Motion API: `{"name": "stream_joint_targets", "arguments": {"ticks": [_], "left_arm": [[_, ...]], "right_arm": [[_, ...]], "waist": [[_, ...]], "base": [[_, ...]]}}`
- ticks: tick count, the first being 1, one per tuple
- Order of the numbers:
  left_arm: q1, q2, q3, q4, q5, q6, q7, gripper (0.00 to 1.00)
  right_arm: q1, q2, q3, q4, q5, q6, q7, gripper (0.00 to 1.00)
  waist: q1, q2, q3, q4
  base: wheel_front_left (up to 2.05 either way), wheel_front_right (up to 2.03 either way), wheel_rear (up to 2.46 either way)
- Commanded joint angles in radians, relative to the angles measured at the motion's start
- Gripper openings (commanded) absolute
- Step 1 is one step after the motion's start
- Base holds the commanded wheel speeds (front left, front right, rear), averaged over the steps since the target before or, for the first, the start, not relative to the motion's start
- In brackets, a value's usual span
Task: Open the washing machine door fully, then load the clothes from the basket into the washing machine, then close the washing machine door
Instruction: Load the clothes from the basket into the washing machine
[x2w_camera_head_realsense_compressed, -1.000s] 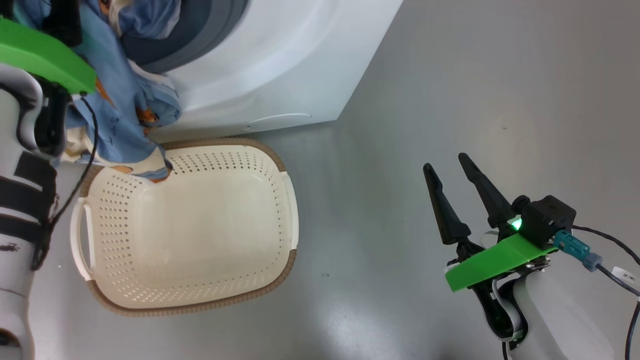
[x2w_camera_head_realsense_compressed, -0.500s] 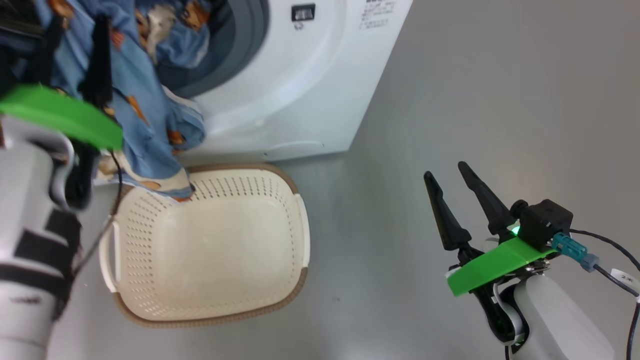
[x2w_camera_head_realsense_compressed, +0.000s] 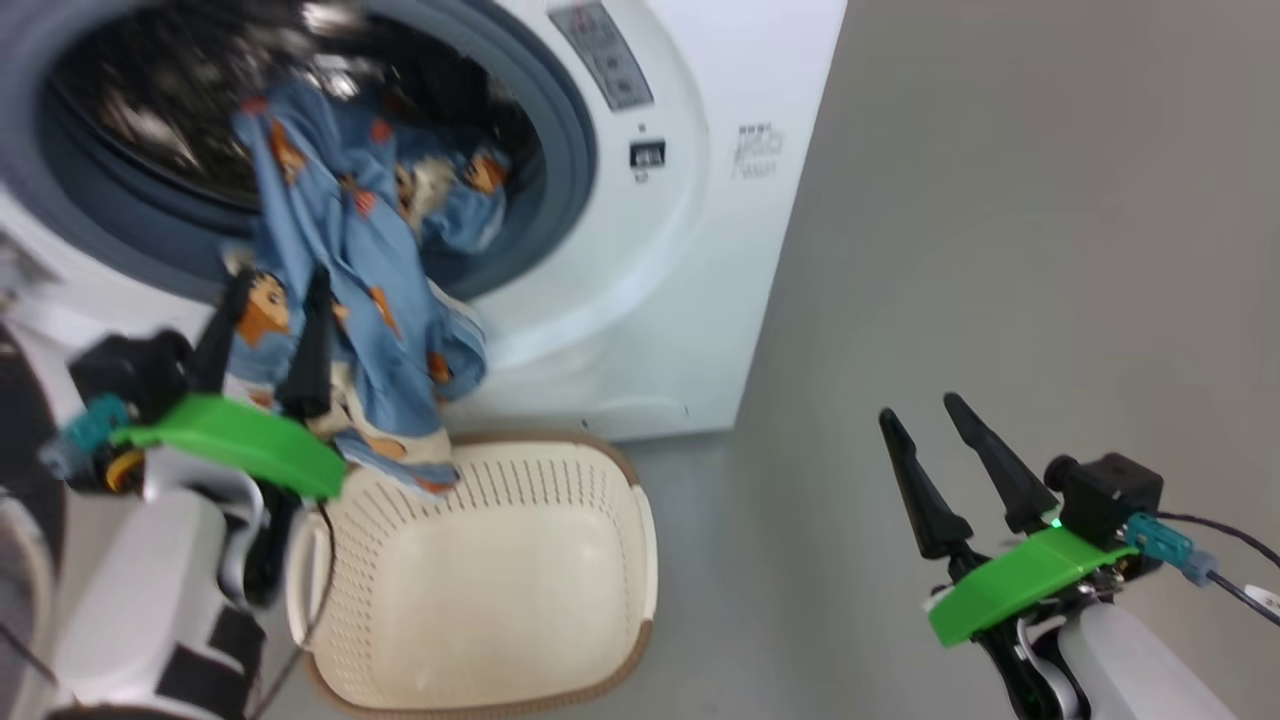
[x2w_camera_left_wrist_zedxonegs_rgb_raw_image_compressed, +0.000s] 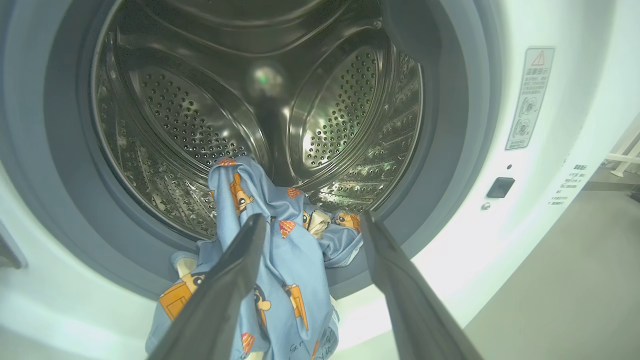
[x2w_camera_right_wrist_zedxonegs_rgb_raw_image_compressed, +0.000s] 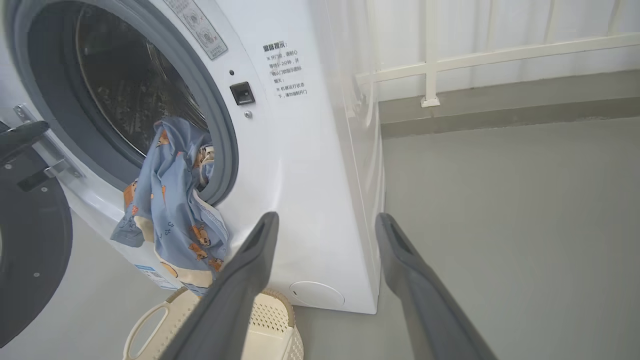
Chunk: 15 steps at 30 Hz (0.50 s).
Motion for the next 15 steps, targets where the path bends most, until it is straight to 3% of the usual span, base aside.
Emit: {"name": "stream_joint_targets", "arguments": {"ticks": [1,15], "left_arm": [[0.013,0.029,0.040,-0.032,0.015,0.001,-0.006,1.00],[0.303,-0.019,0.157,-0.164,0.103,0.001,-0.006,1.00]], "right_arm": [[0.017,-0.013,0.016,-0.019,0.021,0.004,-0.008,1.00],[0.110,-0.027,-0.035,-0.070,0.015,0.004,-0.008,1.00]], "waist": [[0.0002,0.0000,-0.106,0.044],[0.0002,0.0000,-0.236,0.078]], "base": [[0.00,0.00,0.00],[0.00,0.00,0.00]]}}
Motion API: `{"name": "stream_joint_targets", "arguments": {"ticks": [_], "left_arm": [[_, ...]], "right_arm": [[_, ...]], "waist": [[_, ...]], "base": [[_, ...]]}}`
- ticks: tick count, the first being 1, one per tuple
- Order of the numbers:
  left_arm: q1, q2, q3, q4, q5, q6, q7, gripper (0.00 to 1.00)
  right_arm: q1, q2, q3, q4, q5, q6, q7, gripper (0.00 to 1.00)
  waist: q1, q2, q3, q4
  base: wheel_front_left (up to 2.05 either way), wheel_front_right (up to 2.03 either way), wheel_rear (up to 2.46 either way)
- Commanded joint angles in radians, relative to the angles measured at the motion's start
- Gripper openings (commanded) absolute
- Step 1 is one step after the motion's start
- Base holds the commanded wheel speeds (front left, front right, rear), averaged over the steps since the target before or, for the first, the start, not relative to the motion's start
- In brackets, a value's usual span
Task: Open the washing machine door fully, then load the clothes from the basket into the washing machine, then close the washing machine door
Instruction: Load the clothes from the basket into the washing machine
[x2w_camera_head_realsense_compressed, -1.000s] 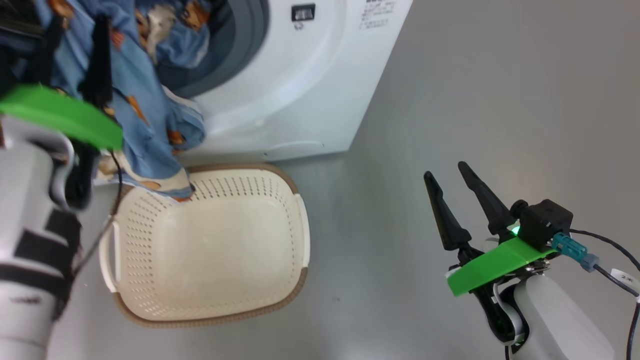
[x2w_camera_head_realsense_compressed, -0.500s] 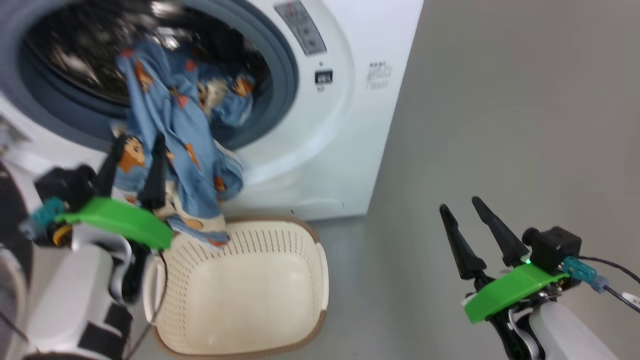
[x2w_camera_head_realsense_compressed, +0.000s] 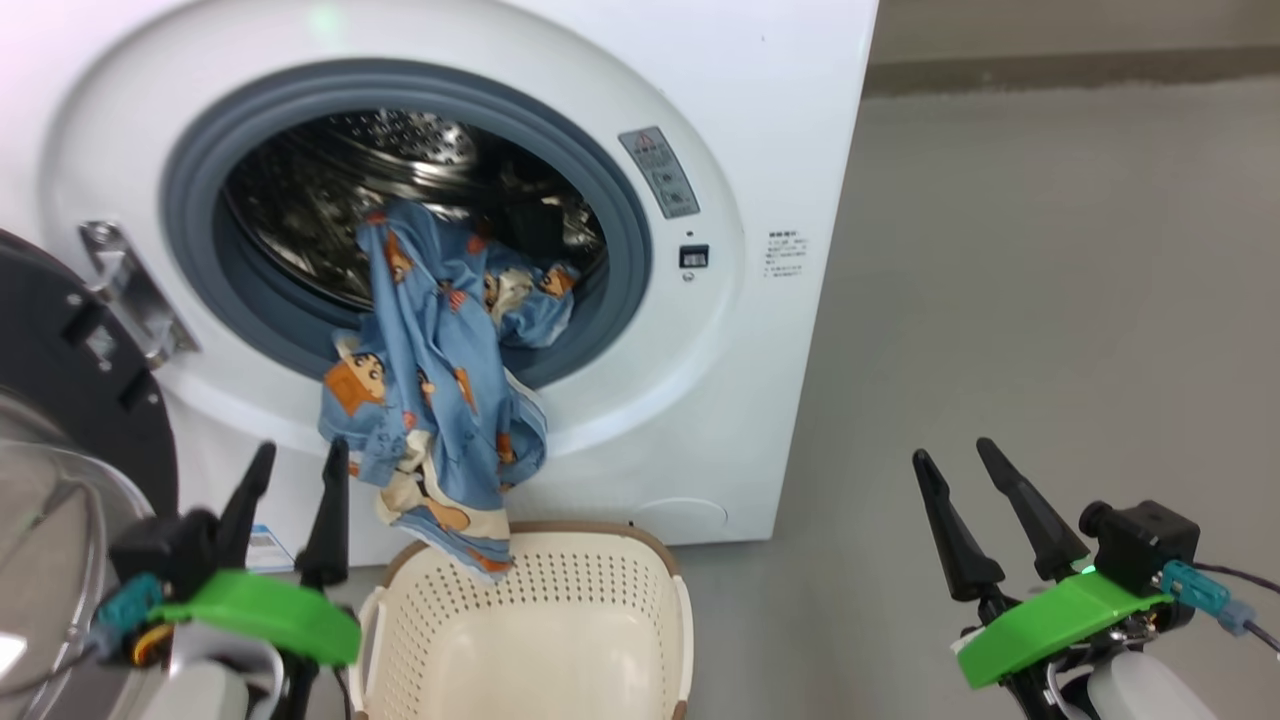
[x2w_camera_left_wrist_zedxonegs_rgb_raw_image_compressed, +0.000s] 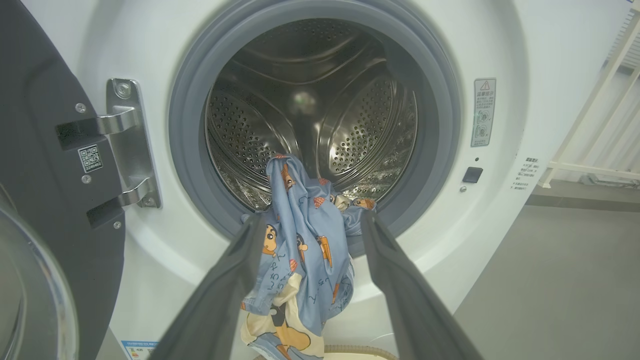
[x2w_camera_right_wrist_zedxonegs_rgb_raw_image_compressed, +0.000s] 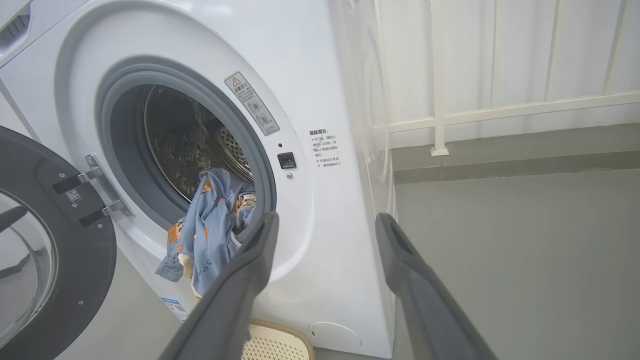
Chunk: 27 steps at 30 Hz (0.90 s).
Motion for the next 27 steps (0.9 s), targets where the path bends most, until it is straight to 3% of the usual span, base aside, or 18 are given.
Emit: {"name": "stream_joint_targets", "arguments": {"ticks": [1,15,27], "left_arm": [[0.007,0.024,0.044,-0.038,0.011,0.001,-0.006,1.00],[0.205,-0.031,0.121,-0.171,0.045,0.001,-0.006,1.00],[0.253,-0.056,0.137,-0.208,0.073,0.001,-0.006,1.00]], "right_arm": [[0.008,-0.006,0.008,-0.029,-0.014,0.004,-0.008,1.00],[0.061,-0.012,-0.030,-0.034,-0.033,0.004,-0.008,1.00],[0.073,0.001,-0.068,-0.025,-0.062,0.004,-0.008,1.00]], "waist": [[0.0001,0.0000,-0.031,0.018],[0.0001,0.0000,-0.084,0.028],[0.0001,0.0000,-0.090,0.026]], "base": [[0.00,0.00,0.00],[0.00,0.00,0.00],[0.00,0.00,0.00]]}}
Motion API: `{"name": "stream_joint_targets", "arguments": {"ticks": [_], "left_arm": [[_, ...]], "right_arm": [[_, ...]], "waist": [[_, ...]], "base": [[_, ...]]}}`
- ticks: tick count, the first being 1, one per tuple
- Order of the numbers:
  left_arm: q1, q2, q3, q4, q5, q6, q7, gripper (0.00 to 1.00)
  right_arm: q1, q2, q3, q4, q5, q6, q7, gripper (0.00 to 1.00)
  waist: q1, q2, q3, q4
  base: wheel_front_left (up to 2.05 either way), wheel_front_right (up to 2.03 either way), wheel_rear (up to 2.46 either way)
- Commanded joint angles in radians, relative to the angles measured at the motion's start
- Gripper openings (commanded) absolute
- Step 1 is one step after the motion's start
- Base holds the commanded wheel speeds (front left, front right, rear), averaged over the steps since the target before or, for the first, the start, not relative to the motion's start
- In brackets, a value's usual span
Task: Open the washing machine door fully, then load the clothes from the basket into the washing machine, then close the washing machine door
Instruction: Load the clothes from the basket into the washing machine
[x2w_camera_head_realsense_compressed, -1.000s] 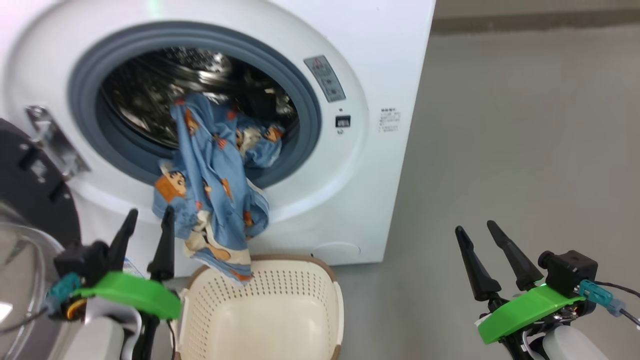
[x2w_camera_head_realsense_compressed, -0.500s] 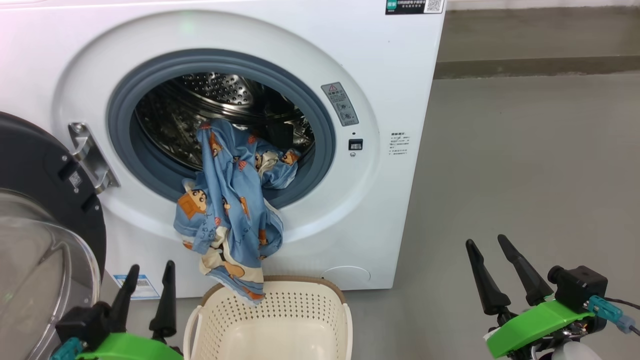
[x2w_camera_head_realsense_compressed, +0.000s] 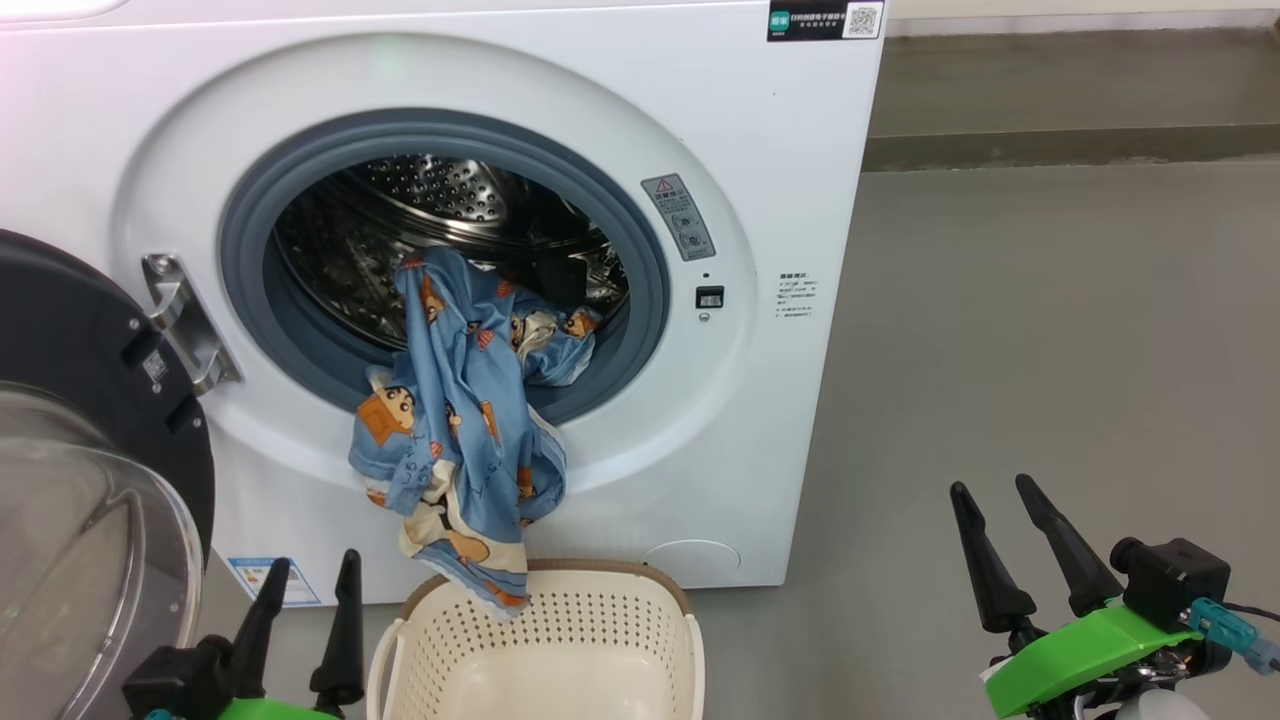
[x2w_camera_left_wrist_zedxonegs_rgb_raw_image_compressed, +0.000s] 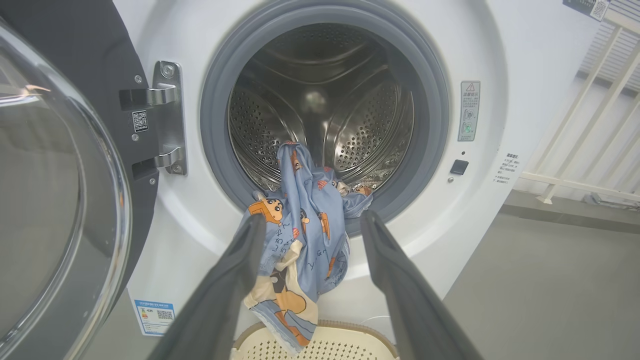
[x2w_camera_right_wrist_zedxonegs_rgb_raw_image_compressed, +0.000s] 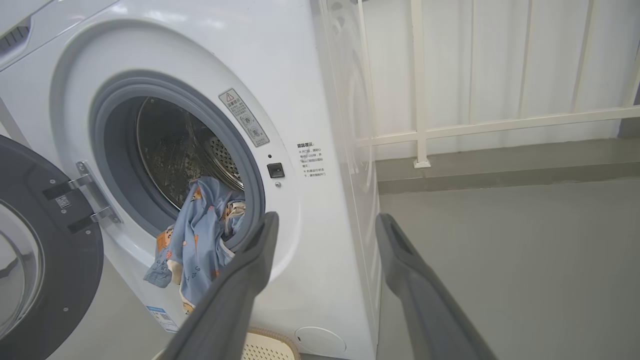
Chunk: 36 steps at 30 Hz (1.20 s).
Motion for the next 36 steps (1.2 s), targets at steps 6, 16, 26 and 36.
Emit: {"name": "stream_joint_targets", "arguments": {"ticks": [6,16,26,36], "left_arm": [[-0.017,0.007,0.038,-0.041,0.010,0.001,-0.006,1.00],[-0.013,0.003,0.036,-0.053,0.008,0.001,-0.006,1.00],[-0.017,0.003,0.033,-0.056,0.006,0.001,-0.006,1.00],[-0.035,0.008,0.006,-0.032,-0.002,0.001,-0.006,1.00]], "right_arm": [[-0.010,-0.012,0.014,-0.020,-0.014,0.004,-0.008,1.00],[-0.011,-0.016,0.017,-0.020,-0.009,0.004,-0.008,1.00],[-0.016,-0.016,0.019,-0.018,-0.008,0.004,-0.008,1.00],[-0.018,-0.013,0.020,-0.020,-0.009,0.004,-0.008,1.00]], "waist": [[0.0000,0.0000,-0.001,-0.001],[0.0000,0.0000,0.004,0.000],[0.0000,0.0000,0.012,-0.002],[0.0000,0.0000,0.024,-0.006]], "base": [[0.00,0.00,0.00],[0.00,0.00,0.00],[0.00,0.00,0.00],[0.00,0.00,0.00]]}}
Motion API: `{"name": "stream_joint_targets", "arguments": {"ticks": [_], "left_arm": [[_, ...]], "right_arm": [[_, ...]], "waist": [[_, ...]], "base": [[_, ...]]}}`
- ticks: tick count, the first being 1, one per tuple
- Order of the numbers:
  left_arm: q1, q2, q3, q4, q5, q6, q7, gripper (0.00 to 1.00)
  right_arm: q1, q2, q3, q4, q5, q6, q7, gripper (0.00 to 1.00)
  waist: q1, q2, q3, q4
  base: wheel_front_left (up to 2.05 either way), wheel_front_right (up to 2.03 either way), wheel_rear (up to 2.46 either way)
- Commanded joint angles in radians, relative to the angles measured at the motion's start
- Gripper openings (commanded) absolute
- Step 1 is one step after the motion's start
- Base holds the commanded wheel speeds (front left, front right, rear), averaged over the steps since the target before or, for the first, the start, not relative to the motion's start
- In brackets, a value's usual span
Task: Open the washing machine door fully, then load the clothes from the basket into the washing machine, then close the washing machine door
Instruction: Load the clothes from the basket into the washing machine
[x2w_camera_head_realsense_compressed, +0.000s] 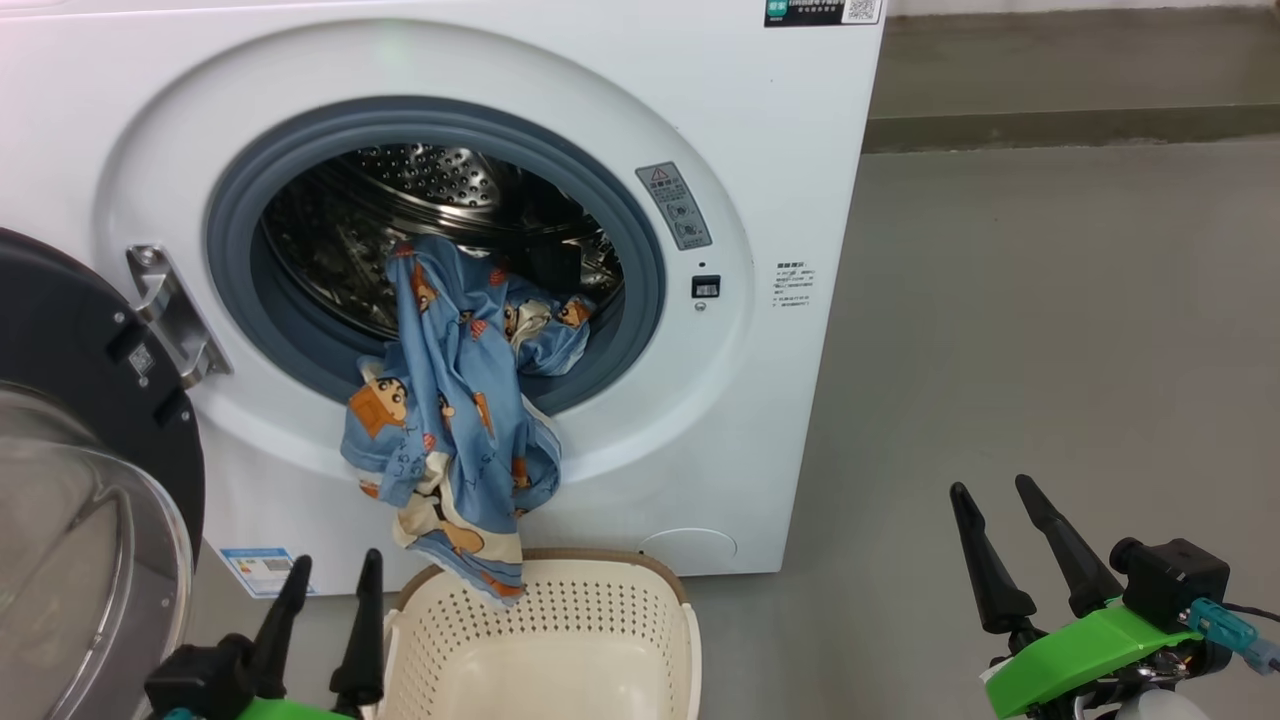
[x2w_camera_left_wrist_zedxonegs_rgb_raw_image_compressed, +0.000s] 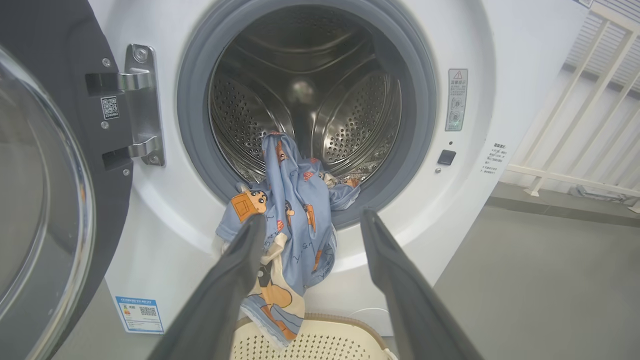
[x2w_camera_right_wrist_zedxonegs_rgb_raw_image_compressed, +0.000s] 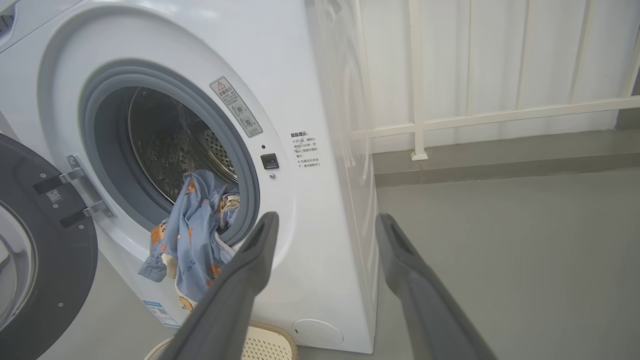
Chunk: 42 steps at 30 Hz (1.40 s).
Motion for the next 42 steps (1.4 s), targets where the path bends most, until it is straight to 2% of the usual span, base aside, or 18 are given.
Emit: {"name": "stream_joint_targets", "arguments": {"ticks": [1,13,25,42], "left_arm": [[-0.041,0.019,0.021,-0.005,-0.006,0.001,-0.006,1.00],[-0.109,0.033,-0.049,0.118,-0.058,0.001,0.004,1.00],[-0.243,0.057,-0.172,0.302,-0.130,0.001,0.005,1.00],[-0.496,0.118,-0.356,0.485,-0.323,0.001,0.007,1.00]], "right_arm": [[-0.018,-0.013,0.020,-0.022,-0.008,0.004,-0.008,1.00],[-0.023,-0.013,0.017,-0.028,-0.012,0.004,-0.008,1.00],[-0.040,-0.017,0.022,-0.033,-0.026,0.004,-0.008,1.00],[-0.112,0.016,-0.003,-0.073,-0.090,0.004,-0.008,1.00]], "waist": [[0.0000,-0.0001,0.004,-0.002],[0.0000,-0.0001,0.030,-0.011],[0.0000,-0.0001,0.080,-0.028],[0.0000,-0.0001,0.279,-0.063]], "base": [[0.00,0.00,0.00],[0.00,0.00,0.00],[0.00,0.00,0.00],[0.00,0.00,0.00]]}}
